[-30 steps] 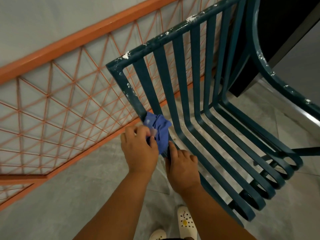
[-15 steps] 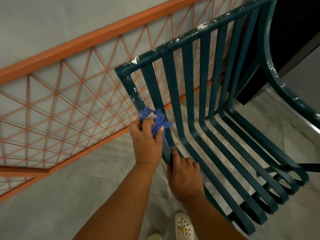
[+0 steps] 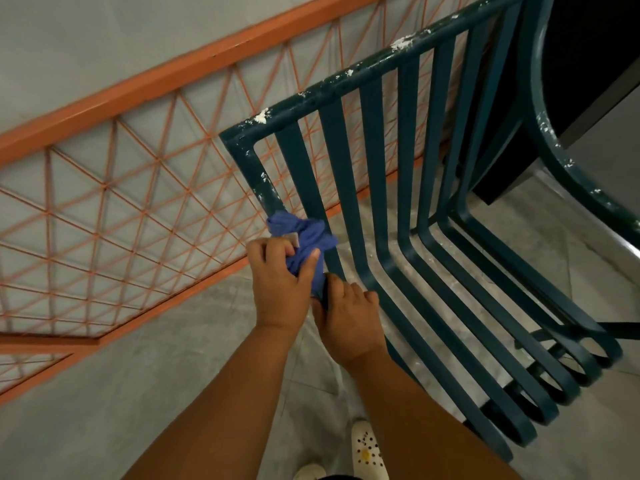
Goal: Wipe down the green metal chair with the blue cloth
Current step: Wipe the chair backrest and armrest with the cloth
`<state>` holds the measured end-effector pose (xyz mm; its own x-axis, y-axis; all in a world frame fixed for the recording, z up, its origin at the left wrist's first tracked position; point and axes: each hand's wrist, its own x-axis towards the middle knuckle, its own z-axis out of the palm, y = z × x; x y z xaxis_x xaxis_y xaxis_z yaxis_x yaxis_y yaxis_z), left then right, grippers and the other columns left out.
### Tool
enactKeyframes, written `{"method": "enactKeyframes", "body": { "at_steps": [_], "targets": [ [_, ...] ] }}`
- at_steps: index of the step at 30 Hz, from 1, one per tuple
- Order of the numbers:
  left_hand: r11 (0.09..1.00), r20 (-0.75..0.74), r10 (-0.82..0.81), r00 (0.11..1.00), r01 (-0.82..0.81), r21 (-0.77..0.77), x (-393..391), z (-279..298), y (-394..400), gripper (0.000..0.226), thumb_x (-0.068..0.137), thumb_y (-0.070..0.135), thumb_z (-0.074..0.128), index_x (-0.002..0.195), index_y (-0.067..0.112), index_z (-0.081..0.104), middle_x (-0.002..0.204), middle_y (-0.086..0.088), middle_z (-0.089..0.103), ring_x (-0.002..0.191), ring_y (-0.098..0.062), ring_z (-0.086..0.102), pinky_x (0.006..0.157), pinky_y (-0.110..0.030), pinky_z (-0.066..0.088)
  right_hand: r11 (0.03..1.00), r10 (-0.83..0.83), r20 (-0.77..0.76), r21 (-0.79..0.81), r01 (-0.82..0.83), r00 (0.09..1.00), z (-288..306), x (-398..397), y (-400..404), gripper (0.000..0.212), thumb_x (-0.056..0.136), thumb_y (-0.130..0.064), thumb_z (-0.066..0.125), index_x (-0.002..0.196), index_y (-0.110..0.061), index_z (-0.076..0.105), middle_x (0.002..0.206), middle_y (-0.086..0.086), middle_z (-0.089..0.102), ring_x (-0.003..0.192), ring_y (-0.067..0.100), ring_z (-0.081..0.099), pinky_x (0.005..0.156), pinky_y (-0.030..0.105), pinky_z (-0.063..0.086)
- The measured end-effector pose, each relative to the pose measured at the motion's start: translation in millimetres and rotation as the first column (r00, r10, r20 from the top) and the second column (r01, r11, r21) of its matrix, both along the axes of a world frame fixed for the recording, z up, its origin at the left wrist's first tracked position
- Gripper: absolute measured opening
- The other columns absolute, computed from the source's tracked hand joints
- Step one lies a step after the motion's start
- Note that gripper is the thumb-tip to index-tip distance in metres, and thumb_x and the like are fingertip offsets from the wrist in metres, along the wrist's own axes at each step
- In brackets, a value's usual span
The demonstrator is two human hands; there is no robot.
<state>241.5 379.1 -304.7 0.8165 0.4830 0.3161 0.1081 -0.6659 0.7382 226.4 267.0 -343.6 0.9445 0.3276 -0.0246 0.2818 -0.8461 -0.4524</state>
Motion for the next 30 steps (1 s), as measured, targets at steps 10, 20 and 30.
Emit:
{"method": "enactKeyframes", "body": {
  "at_steps": [10, 20, 30],
  "targets": [
    [0.993, -0.069, 0.021, 0.997, -0.028, -0.115, 13.3, 5.5, 12.7, 0.044, 0.076, 0.033, 0.079, 0.09, 0.014, 0.042, 0.089, -0.008, 0.05, 0.074, -0.02, 0.048, 0.061, -0.012, 0.04, 1.0, 0.009, -0.04, 0.026, -0.008, 0.999, 11.8, 4.4, 3.0, 0.055, 0.091, -0.053, 0.027, 0.127, -0.016, 0.046, 0.109, 0.003, 0.056, 0.099, 0.023, 0.053, 0.087, 0.041, 0.041],
    [0.992, -0.006, 0.032, 0.999, -0.032, -0.123, 22.8, 27.7, 28.5, 0.04, 0.077, 0.032, 0.078, 0.084, 0.015, 0.042, 0.081, -0.005, 0.049, 0.069, -0.018, 0.047, 0.06, -0.016, 0.042, 0.998, 0.032, 0.013, 0.054, -0.032, 0.999, 12.9, 24.8, 18.8, 0.058, 0.078, -0.047, 0.047, 0.129, -0.019, 0.04, 0.107, 0.002, 0.055, 0.097, 0.023, 0.051, 0.088, 0.042, 0.041],
    [0.985, -0.027, 0.028, 0.999, -0.032, -0.171, 31.9, 28.7, 32.8, 0.041, 0.073, 0.016, 0.08, 0.086, 0.012, 0.041, 0.081, -0.004, 0.05, 0.067, -0.019, 0.05, 0.055, -0.02, 0.045, 1.0, 0.008, -0.088, 0.01, -0.007, 0.996, 23.6, 26.3, 19.5, 0.04, 0.088, -0.043, 0.044, 0.123, -0.024, 0.043, 0.102, 0.0, 0.061, 0.097, 0.023, 0.053, 0.095, 0.042, 0.035]
  ]
}}
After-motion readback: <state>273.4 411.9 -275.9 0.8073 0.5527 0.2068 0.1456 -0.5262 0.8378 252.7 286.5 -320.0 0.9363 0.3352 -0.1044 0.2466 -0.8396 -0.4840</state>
